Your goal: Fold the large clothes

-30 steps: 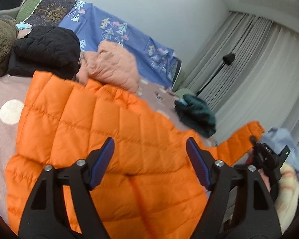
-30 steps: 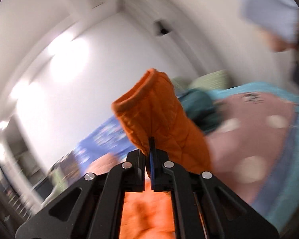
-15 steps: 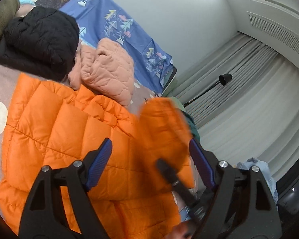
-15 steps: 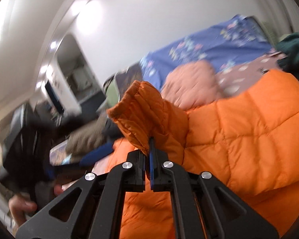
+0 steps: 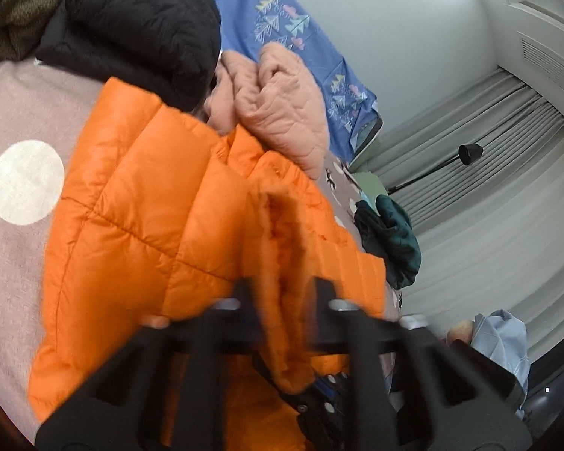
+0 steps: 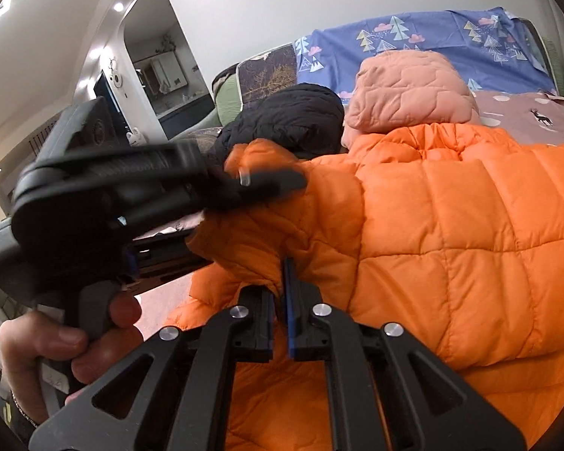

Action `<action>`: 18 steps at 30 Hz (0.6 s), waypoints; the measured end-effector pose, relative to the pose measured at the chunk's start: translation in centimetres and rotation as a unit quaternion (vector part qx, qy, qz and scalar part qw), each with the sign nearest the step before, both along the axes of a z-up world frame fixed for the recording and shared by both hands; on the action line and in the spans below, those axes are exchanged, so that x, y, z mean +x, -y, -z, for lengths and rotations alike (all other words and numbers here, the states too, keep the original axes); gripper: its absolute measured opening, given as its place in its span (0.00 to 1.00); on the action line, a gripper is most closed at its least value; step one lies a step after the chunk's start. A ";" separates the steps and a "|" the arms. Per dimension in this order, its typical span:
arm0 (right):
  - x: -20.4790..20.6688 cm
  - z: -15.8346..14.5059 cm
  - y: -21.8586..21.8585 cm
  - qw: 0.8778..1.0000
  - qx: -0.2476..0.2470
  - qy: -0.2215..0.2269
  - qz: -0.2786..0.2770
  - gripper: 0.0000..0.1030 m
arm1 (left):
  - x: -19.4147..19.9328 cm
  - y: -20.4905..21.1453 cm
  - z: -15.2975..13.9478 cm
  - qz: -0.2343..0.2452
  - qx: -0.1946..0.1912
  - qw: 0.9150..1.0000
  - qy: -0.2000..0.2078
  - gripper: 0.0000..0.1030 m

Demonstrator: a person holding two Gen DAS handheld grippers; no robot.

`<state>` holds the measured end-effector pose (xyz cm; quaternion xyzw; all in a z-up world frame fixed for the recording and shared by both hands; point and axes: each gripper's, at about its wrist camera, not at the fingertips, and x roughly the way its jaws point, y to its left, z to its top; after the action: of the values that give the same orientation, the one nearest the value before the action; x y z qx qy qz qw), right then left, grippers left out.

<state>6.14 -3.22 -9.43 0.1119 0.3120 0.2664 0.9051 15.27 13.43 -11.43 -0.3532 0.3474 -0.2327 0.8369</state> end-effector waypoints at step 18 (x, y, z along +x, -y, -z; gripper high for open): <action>-3.2 -0.4 17.6 0.976 0.163 -0.058 0.132 0.47 | 1.0 -5.0 0.6 -0.072 0.085 0.994 0.008 0.09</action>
<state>2.91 -20.86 -9.05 0.3128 0.2986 0.1849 0.8825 16.29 18.42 -12.05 -0.3032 0.3328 -0.1445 0.8811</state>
